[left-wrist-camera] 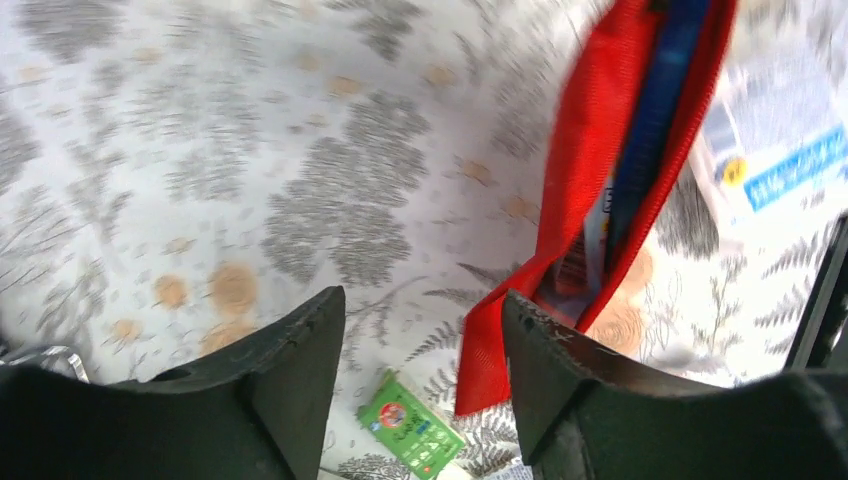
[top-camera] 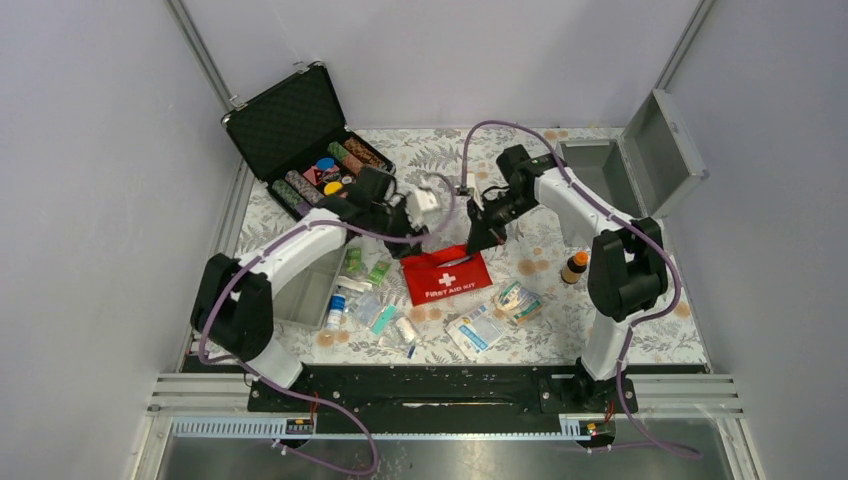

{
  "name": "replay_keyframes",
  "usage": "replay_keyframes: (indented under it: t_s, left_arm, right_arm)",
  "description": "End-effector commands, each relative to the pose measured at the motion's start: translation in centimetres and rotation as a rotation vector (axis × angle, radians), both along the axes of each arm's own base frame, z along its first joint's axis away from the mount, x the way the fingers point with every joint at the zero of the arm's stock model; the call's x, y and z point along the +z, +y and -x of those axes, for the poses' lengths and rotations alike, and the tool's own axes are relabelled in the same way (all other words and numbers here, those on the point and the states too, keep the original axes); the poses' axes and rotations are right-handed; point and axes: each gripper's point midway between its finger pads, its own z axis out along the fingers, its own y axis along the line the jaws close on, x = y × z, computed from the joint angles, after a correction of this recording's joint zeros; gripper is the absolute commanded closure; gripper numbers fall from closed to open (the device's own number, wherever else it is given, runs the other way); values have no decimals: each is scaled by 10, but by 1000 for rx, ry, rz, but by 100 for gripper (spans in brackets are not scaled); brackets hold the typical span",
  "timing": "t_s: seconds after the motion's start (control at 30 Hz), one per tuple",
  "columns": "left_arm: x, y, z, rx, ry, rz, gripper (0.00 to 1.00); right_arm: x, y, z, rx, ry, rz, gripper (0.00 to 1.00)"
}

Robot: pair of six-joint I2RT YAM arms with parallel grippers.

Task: Organize the medicine kit
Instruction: Adjust the medicine pouch.

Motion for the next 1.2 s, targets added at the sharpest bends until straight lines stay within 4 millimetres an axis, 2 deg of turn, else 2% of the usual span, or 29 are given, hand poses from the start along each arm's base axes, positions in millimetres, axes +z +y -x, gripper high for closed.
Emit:
replay_keyframes:
  t_s: [0.0, 0.07, 0.2, 0.37, 0.5, 0.57, 0.67, 0.77, 0.83, 0.87, 0.97, 1.03, 1.07, 1.17]
  left_arm:
    - [85, 9, -34, 179, 24, 392, 40]
    - [95, 25, -38, 210, 69, 507, 32]
    - [93, 44, -28, 212, 111, 586, 30]
    - [88, 49, -10, 160, 124, 572, 31]
    - [85, 53, 18, 7, 102, 548, 29]
    - [73, 57, 33, -45, 92, 508, 29]
    - [60, 62, 42, -103, 31, 467, 28]
    - [60, 60, 48, -143, 19, 483, 28]
    - [61, 54, 47, -156, 15, 500, 28]
    - [60, 50, 45, -152, 7, 501, 28]
    - [63, 40, 26, -83, -13, 551, 28]
    - [75, 35, 7, -24, -58, 632, 29]
    - [88, 33, -3, -23, -120, 683, 29]
    - [107, 29, -10, -7, -127, 761, 29]
  right_arm:
    - [44, 5, -11, -53, 4, -122, 100]
    - [58, 6, -11, -60, -7, -154, 100]
    - [89, 8, -8, -73, -12, -229, 100]
    - [131, 7, -16, -136, 27, -313, 100]
    - [158, 9, -32, -220, 81, -385, 100]
    - [168, 11, -37, -236, 93, -419, 100]
    - [182, 13, -43, -260, 107, -457, 100]
    - [194, 16, -47, -275, 142, -501, 100]
    - [199, 18, -50, -284, 179, -531, 100]
    - [207, 19, -55, -267, 143, -572, 100]
    - [220, 20, -59, -247, 188, -638, 100]
    - [229, 18, -59, -227, 222, -667, 100]
    - [233, 17, -57, -225, 271, -665, 100]
    - [231, 15, -59, -222, 282, -666, 100]
